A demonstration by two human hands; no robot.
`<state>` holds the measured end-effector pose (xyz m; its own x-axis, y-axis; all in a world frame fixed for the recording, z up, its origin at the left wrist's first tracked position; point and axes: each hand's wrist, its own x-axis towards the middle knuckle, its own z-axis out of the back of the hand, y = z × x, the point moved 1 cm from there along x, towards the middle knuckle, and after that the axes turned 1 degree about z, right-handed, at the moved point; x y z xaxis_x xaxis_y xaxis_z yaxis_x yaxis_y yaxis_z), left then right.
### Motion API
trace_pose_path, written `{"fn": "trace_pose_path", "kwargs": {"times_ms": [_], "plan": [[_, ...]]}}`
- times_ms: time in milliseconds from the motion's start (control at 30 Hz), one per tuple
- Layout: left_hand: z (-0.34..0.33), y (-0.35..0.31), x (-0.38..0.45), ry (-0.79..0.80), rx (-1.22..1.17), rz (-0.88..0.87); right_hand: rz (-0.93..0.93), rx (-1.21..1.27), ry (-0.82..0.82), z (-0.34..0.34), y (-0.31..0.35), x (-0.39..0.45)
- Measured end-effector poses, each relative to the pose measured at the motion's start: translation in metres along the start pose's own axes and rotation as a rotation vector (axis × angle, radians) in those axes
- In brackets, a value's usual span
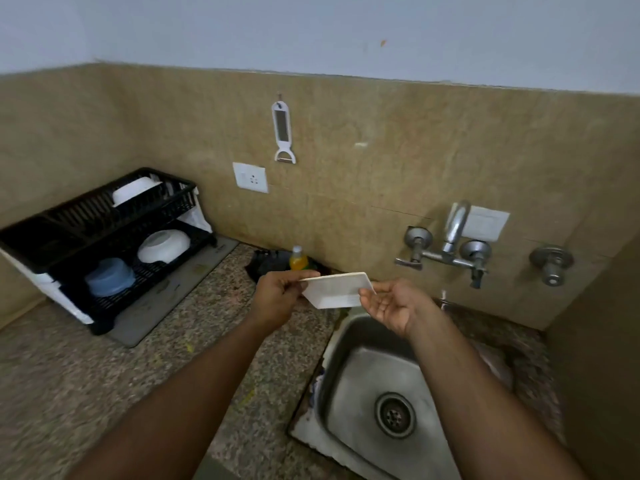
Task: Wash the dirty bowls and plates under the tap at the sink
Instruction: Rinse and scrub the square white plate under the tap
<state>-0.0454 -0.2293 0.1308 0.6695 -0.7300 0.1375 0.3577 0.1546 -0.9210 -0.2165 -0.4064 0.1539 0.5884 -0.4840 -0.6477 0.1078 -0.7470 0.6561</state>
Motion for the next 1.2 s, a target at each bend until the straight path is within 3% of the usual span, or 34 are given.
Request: {"fn": "trace_pose_path", "kwargs": {"times_ms": [267, 500, 700, 833, 933, 1200], "plan": [[0.164, 0.038, 0.011, -0.050, 0.410, 0.176, -0.091, -0.072, 0.138, -0.158, -0.040, 0.056], [0.339, 0.084, 0.056, -0.311, 0.814, 0.244, 0.071, -0.215, 0.256, -0.334, -0.073, 0.113], [0.458, 0.153, 0.091, -0.406, 0.988, 0.328, 0.234, -0.214, 0.277, -0.469, -0.086, 0.163], [0.496, 0.202, 0.105, -0.281, 1.006, 0.473, 0.275, -0.236, 0.314, -0.547, -0.095, 0.186], [0.503, 0.220, 0.107, -0.215, 0.994, 0.450, 0.275, -0.265, 0.317, -0.599, -0.103, 0.207], [0.501, 0.230, 0.103, -0.254, 1.056, 0.406, 0.228, -0.314, 0.300, -0.701, -0.134, 0.259]]}}
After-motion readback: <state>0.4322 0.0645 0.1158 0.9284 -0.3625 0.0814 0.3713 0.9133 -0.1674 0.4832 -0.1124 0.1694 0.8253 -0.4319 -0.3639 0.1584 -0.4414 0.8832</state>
